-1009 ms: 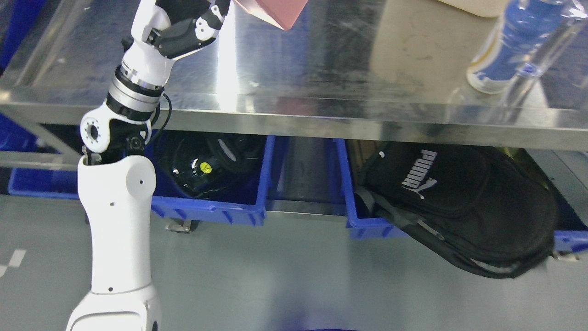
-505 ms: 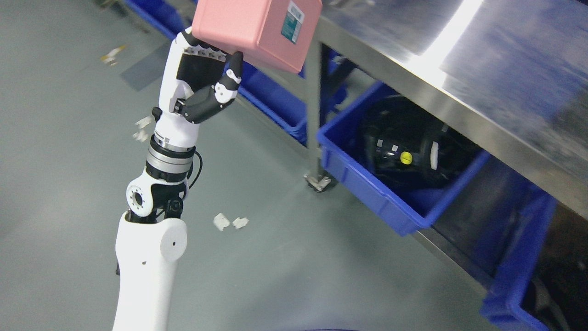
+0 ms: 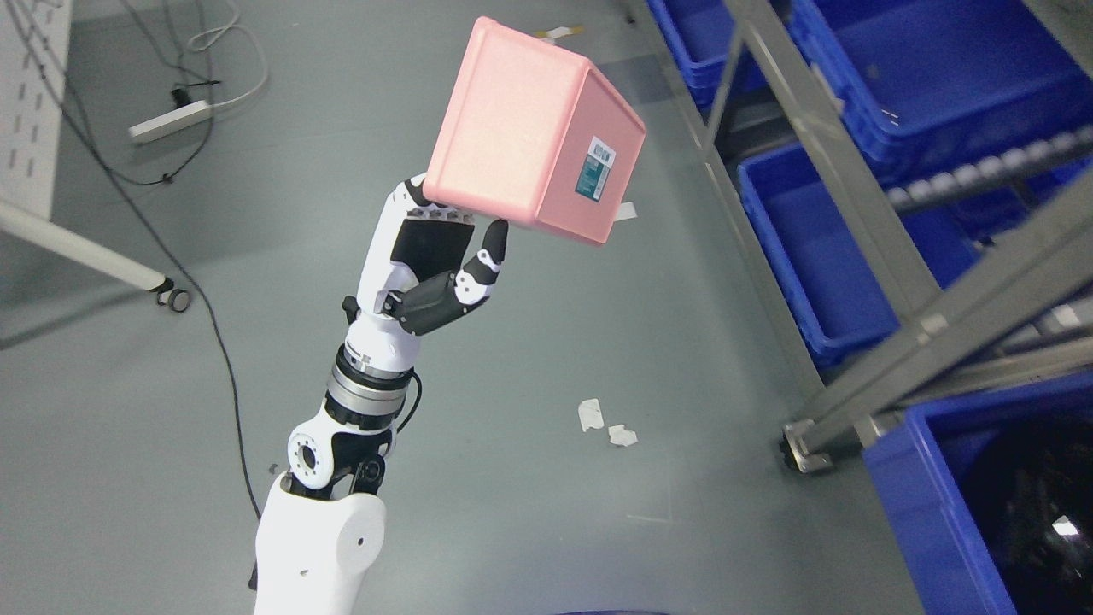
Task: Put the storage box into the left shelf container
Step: 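Hold the pink box aloft in the left hand while turning toward the shelves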
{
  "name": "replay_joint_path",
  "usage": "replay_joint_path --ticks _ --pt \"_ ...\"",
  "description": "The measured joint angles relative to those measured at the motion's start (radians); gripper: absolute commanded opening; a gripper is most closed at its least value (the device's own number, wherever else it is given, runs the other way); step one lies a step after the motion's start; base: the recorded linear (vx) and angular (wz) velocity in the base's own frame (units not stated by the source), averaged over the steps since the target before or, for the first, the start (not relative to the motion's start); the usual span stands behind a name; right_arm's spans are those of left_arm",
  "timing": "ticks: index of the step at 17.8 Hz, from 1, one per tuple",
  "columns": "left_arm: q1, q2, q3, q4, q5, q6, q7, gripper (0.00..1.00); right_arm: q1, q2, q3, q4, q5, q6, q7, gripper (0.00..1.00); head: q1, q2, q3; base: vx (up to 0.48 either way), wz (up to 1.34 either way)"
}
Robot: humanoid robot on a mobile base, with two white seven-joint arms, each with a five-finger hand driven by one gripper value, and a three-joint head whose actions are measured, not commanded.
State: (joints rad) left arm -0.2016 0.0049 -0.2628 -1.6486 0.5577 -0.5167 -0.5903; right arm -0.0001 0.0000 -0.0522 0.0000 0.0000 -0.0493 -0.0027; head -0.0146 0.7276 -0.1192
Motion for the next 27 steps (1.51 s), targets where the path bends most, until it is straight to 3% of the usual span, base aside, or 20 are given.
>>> replay_joint_path --ticks 15,27 --pt "0.211 -0.004 -0.037 -0.023 0.001 -0.045 -0.031 0.02 0.0 0.0 0.0 0.0 0.0 -0.001 0.0 1.0 0.0 0.0 0.0 0.482 0.21" --pt "0.261 -0.005 -0.04 -0.026 0.001 -0.049 -0.033 0.02 0.0 0.0 0.0 0.0 0.0 -0.006 -0.001 1.0 0.0 0.0 0.0 0.535 -0.01"
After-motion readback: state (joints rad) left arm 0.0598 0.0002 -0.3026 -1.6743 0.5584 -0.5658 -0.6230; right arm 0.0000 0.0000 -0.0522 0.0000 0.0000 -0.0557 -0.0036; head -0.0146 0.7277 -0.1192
